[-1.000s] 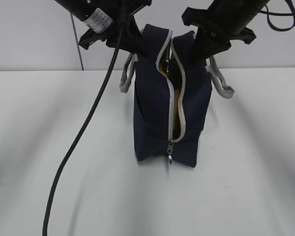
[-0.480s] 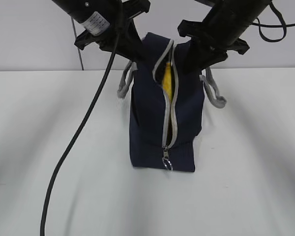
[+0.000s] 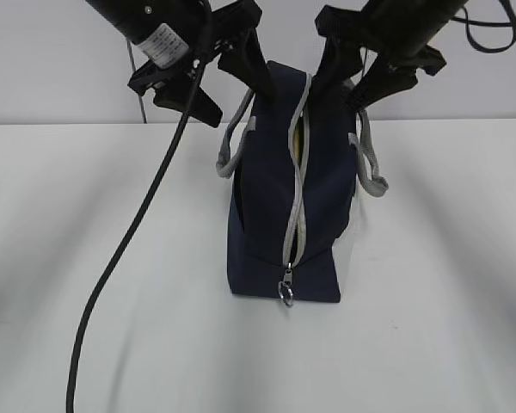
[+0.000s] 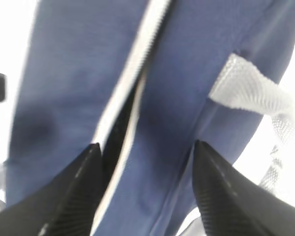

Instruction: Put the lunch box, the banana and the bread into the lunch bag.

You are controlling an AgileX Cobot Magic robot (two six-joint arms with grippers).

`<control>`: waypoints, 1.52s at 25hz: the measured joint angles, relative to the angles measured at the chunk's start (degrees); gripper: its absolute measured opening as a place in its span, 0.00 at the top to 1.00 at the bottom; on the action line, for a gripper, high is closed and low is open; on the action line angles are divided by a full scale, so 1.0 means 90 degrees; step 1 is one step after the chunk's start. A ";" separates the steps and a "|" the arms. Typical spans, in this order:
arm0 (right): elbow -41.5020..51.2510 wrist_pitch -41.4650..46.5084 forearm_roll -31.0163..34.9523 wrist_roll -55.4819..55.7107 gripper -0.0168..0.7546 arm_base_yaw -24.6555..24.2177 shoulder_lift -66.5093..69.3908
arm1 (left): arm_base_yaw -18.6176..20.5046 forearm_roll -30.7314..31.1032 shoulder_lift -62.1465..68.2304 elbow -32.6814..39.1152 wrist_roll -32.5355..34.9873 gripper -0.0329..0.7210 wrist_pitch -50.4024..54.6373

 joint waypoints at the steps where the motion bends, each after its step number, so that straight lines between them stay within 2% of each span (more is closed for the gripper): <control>1: 0.0000 0.0000 -0.0029 0.0064 0.39 0.0000 -0.0128 | 0.0000 0.0006 -0.0012 0.0000 0.0000 0.22 0.0037; 9: 0.0029 0.0052 -0.0196 0.0368 0.39 0.0013 -0.0864 | 0.0000 0.0582 -0.0676 0.0000 0.0000 0.26 0.0136; 13: 0.0518 0.0050 -0.0183 0.0418 0.39 0.0022 -0.1334 | -0.0055 0.0662 -0.0918 0.0000 -0.0030 0.26 0.0164; 19: 0.2204 -0.0681 -0.0157 0.0355 0.39 0.0022 -0.2289 | -0.0159 0.1087 -0.1267 0.0044 -0.0337 0.27 0.0295; 25: 0.4129 -0.2073 -0.0049 0.0076 0.39 0.0022 -0.3620 | -0.0159 0.1108 -0.1796 0.1105 -0.0358 0.28 0.0153; 32: 0.6154 -0.3277 0.0922 -0.1298 0.39 0.0022 -0.4719 | -0.0159 0.1144 -0.2839 0.2766 -0.0263 0.30 -0.0741; 38: 0.7412 -0.3459 0.2561 -0.3663 0.39 0.0022 -0.4900 | -0.0162 0.1144 -0.3677 0.3768 0.0044 0.31 -0.1078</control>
